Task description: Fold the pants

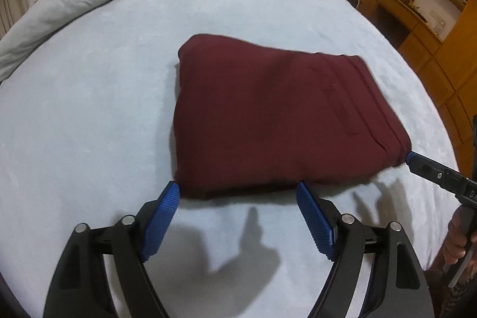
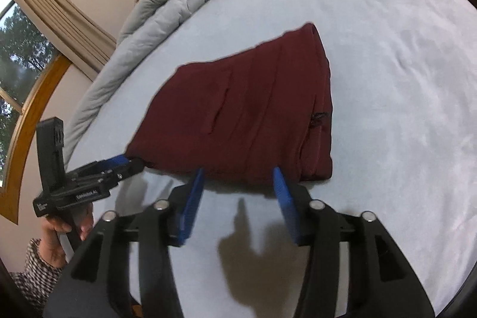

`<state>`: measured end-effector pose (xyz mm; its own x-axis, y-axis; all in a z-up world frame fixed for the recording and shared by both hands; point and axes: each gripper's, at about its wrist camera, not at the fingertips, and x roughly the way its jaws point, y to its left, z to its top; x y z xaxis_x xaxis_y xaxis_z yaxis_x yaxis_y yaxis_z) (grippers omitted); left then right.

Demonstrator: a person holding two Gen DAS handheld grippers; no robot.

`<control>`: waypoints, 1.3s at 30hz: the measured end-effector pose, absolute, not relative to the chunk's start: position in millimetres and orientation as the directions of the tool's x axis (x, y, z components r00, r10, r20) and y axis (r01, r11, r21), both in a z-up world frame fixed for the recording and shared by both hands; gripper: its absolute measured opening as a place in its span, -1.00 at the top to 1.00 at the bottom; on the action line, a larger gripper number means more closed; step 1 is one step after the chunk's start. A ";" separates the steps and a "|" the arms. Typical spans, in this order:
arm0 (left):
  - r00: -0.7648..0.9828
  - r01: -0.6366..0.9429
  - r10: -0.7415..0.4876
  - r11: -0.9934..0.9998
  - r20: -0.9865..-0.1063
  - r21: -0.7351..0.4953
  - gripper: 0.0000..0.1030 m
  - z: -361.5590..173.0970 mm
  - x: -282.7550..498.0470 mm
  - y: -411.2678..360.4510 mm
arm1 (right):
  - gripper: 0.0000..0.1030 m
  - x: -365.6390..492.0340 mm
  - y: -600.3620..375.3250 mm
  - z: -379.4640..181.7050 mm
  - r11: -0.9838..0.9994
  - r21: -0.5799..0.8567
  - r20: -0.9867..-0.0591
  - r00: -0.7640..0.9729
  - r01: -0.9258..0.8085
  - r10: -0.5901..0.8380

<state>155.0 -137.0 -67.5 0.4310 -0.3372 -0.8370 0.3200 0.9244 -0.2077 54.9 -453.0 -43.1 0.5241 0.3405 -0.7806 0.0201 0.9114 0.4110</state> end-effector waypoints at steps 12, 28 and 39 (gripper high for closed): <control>0.548 0.310 -0.252 0.947 -0.798 -0.086 -0.92 -8.9 80.1 -146.9 | -0.92 -2.1 -406.1 11.1 0.973 0.191 -0.809 0.582 0.130 0.081; 0.566 0.299 -0.249 0.950 -0.786 -0.087 -0.92 10.8 58.5 -136.9 | -0.93 -3.5 -388.2 15.4 0.969 0.174 -0.835 0.547 0.175 0.051; 0.554 0.297 -0.246 0.951 -0.795 -0.088 -0.92 12.4 56.4 -134.2 | -0.93 -4.8 -384.7 21.9 0.976 0.133 -0.842 0.540 0.172 0.020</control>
